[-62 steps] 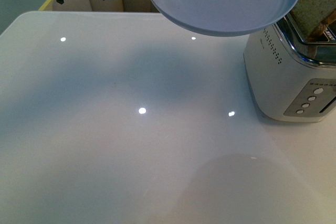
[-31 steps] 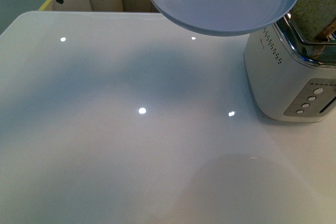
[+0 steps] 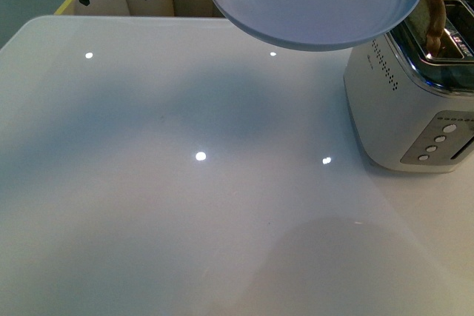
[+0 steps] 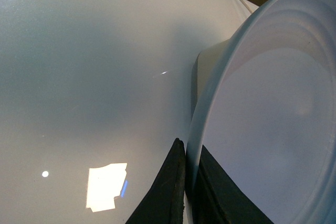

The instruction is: Left arm holds plate, right arm toasts bread

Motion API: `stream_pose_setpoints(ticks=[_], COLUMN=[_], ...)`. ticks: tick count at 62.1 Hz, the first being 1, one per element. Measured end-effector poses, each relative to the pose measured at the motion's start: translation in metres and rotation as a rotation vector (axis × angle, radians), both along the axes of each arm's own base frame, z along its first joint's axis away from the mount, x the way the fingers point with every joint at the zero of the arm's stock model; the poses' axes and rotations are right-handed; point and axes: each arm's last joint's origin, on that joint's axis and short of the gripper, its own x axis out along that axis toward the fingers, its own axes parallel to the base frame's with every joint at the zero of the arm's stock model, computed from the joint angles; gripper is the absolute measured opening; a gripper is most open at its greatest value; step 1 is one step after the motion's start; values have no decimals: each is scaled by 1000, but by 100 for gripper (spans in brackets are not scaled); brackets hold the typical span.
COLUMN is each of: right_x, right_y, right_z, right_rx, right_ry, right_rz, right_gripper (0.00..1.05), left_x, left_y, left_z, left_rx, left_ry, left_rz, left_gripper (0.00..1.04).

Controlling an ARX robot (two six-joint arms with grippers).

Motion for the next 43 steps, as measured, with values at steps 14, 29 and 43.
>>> stream_pose_setpoints(ticks=[14, 29, 43], right_x=[-23, -78, -134], right_y=[-15, -32, -40], right_z=[21, 68, 95], right_rx=[72, 151, 171], right_ry=[-114, -313, -462], right_rz=[-56, -61, -64], right_gripper=[97, 96, 96], left_x=[0, 0, 0], left_y=[0, 0, 0], left_z=[0, 0, 0], left_rx=[0, 0, 0], left_ry=[0, 0, 0], left_rz=[0, 0, 0], left_gripper=[3, 3, 3])
